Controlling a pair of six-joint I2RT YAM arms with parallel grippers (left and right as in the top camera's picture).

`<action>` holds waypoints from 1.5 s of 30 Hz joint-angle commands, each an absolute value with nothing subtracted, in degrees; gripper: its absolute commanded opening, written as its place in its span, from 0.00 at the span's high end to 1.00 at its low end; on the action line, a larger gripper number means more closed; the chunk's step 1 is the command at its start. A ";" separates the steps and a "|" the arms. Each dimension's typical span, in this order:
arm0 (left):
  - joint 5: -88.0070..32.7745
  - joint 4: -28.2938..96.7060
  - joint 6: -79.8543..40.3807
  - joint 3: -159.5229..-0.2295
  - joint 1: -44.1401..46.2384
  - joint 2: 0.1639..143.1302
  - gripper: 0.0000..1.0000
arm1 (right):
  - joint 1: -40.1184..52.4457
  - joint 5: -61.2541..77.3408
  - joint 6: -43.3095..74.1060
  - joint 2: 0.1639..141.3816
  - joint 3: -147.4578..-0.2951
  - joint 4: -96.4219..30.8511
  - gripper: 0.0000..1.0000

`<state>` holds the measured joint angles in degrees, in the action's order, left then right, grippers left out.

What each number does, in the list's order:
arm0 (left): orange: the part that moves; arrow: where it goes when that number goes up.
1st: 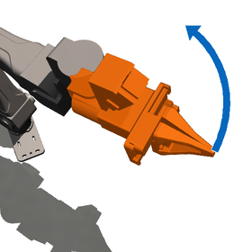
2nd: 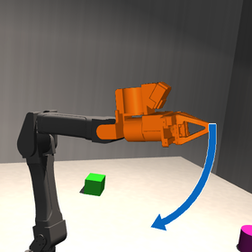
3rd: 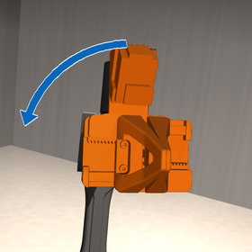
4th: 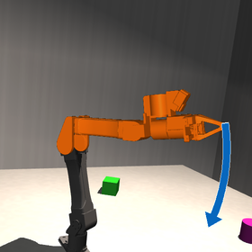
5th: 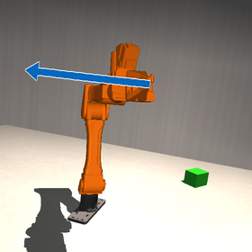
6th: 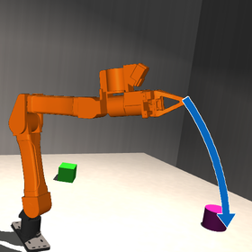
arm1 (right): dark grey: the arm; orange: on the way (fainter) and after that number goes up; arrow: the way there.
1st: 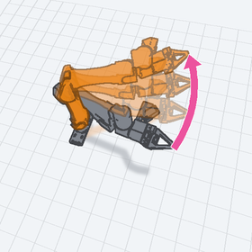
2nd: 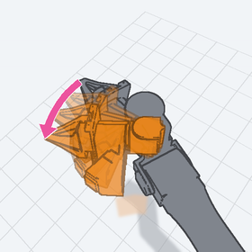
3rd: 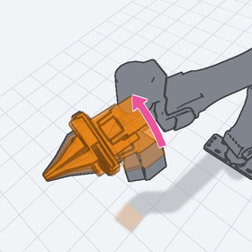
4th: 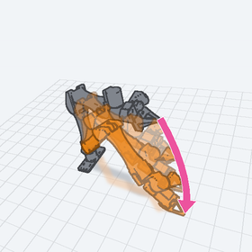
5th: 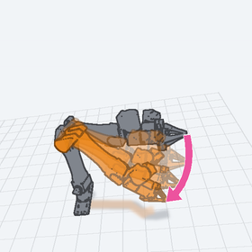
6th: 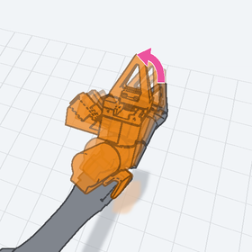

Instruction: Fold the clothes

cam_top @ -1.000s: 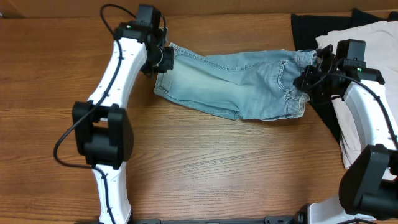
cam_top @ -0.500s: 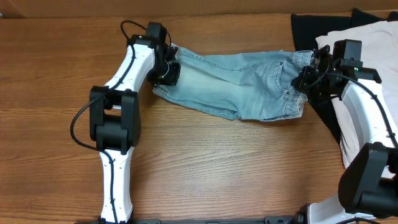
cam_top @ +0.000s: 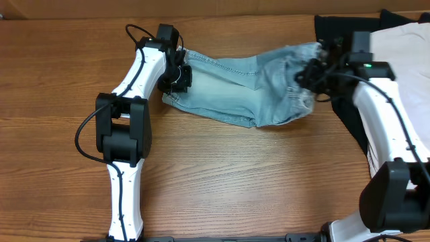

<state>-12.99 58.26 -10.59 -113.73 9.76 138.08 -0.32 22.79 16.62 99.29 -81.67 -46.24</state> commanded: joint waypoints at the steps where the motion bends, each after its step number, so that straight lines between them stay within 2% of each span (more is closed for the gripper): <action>1: -7.97 58.83 -11.66 -112.99 9.41 142.08 0.96 | 7.35 19.46 27.11 99.04 -83.70 -42.19 0.96; 10: -8.03 58.61 -11.86 -112.99 10.04 142.08 0.96 | 23.53 7.42 38.87 101.08 -83.70 -28.03 0.96; 18: -8.60 58.94 -11.84 -113.01 10.87 142.06 0.96 | 26.61 7.31 40.71 106.30 -83.70 -22.59 0.96; 24: -9.67 71.66 -11.42 -122.48 9.89 141.73 0.96 | 23.09 11.31 38.79 103.81 -83.77 -26.17 0.96; 28: -9.17 81.49 -9.78 -132.66 8.97 141.73 0.95 | 19.31 12.84 35.48 99.83 -83.77 -33.17 0.96; 33: -7.81 90.21 -8.99 -144.53 8.80 141.73 0.89 | 12.12 14.52 28.91 93.80 -83.77 -42.00 0.96; 36: -6.85 92.36 -8.99 -145.93 8.80 141.73 0.81 | 7.49 18.44 23.57 91.92 -83.77 -45.25 0.96; 45: -9.30 89.34 -9.21 -143.57 9.43 141.91 0.81 | -2.96 23.83 15.09 91.44 -85.41 -52.86 0.96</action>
<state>-7.97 90.65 -9.98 -144.64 8.82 141.91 -1.10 20.73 19.84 93.47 -82.30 -52.97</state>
